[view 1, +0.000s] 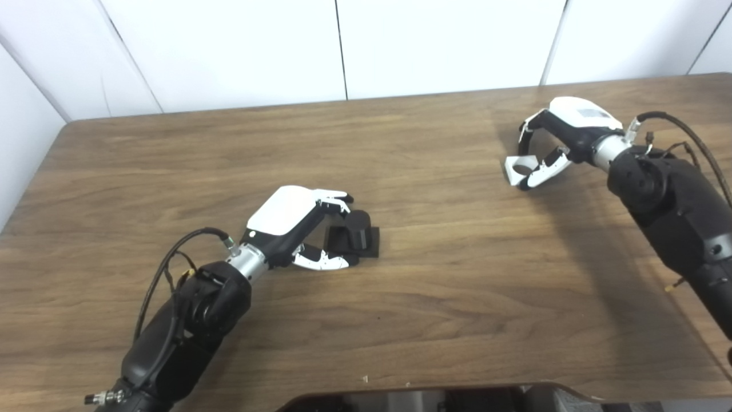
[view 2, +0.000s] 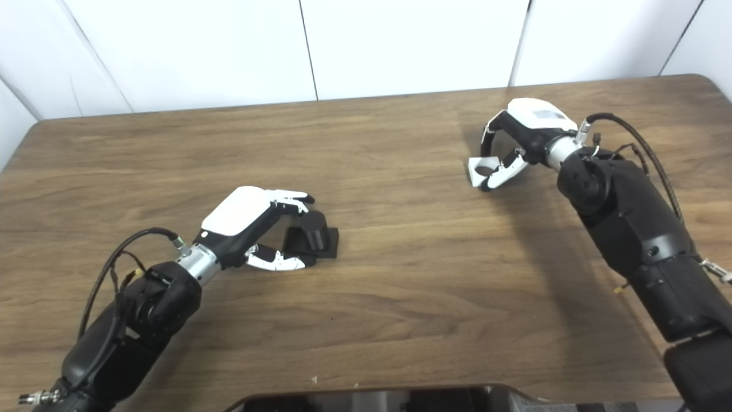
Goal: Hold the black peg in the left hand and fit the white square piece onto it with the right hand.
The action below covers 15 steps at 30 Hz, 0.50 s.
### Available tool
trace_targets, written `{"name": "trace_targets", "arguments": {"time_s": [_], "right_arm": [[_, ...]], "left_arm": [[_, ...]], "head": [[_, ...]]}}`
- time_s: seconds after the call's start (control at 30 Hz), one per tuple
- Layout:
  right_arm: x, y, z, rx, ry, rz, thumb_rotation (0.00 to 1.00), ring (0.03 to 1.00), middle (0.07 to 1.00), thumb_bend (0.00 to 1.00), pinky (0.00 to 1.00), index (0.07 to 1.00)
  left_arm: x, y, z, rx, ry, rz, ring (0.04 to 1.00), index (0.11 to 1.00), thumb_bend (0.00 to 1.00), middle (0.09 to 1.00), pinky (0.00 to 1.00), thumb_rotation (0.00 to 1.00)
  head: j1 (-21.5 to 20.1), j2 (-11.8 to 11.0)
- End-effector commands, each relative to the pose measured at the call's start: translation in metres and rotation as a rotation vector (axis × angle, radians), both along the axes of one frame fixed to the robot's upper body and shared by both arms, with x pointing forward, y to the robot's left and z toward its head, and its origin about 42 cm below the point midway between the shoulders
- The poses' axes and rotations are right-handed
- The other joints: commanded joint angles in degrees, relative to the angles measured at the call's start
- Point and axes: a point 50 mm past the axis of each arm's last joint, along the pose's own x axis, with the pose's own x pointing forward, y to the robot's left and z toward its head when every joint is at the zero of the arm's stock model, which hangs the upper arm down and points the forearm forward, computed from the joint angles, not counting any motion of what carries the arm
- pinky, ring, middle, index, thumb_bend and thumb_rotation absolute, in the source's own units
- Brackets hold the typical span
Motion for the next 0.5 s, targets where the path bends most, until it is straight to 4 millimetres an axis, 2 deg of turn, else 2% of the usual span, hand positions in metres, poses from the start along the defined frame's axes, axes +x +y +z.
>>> {"name": "trace_targets", "arguments": {"time_s": [0.0, 0.47], "right_arm": [[0.004, -0.010, 0.014, -0.065, -0.057, -0.019, 0.15, 0.839, 0.802, 0.52, 0.82, 0.489], [-0.008, -0.018, 0.008, 0.002, -0.139, -0.055, 0.14, 0.846, 0.775, 0.52, 0.85, 0.483]], "left_arm": [[-0.014, 0.042, -0.031, 0.190, 0.138, 0.091, 0.846, 0.567, 0.81, 0.849, 0.82, 0.26], [-0.012, 0.038, -0.031, 0.182, 0.135, 0.083, 0.837, 0.565, 0.82, 0.846, 0.81, 0.25]], "head": [[-0.09, 0.12], [0.15, 0.28]]}}
